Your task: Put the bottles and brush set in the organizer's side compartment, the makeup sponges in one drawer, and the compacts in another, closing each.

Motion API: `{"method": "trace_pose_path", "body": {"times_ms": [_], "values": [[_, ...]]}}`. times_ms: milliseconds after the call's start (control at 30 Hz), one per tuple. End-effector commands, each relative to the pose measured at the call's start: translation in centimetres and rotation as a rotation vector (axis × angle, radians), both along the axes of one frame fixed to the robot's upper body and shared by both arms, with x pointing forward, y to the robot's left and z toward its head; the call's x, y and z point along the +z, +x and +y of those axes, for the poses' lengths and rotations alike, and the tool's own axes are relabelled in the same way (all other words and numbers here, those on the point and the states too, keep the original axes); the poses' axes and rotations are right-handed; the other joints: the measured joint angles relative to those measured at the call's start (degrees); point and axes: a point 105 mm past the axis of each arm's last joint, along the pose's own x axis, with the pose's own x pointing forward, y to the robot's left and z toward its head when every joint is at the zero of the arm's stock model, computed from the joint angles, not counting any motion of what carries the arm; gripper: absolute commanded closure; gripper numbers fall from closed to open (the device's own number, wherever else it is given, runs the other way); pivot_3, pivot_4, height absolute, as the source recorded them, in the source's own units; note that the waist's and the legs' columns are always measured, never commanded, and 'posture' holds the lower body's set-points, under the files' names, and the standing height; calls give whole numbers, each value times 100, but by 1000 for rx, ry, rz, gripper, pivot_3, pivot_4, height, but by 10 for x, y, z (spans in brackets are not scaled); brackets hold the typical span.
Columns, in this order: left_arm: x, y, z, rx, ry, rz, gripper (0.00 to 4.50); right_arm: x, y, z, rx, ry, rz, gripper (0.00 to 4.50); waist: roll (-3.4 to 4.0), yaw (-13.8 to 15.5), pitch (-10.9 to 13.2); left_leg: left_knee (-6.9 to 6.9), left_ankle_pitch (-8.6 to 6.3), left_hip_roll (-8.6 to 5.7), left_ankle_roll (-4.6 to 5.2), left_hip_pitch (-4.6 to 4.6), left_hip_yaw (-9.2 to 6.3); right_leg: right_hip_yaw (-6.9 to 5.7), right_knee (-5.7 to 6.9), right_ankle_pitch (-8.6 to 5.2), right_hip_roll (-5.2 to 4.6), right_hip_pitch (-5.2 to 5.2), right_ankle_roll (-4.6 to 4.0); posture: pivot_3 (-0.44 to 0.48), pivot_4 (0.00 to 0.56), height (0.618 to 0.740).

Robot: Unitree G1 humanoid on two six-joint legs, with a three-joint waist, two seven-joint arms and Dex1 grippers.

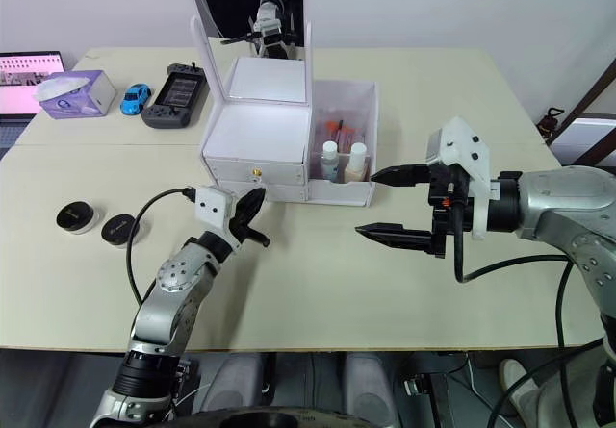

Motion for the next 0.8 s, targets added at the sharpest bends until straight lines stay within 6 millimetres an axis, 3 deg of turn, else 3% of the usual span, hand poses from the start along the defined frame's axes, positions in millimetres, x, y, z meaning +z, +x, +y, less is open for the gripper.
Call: {"method": "trace_pose_path", "body": {"times_ms": [33,333,433,633,800], "values": [[5,-6,-6,-43,6,-17,4456,5,0,2,5,-11,-42,0,0,-1,0,-1,0,0,0,0,-1,0,0,0,0,0,0,0,150,740],[3,-30,8,-97,7,17,4456,-1,0,9,17,11,-30,0,0,-14,0,-14,0,2,0,2,-2,-1,3,-1,1,-9,1,0,150,740],[6,-31,6,-87,-38,11,3655,-2,0,10,18,13,-27,0,1,-17,0,-11,0,2,0,0,-1,-1,-2,-1,1,-9,2,0,150,740],[7,-28,1,-16,-28,-27,446,-1,-3,12,24,11,-16,0,0,-15,0,-7,0,1,0,-4,-1,-1,-2,-1,-1,-9,1,0,150,740],[7,-25,-2,28,-30,-53,446,1,-5,12,29,-1,0,0,0,-14,0,-10,0,1,0,-2,-1,-1,-2,0,0,-9,0,0,150,740]]}}
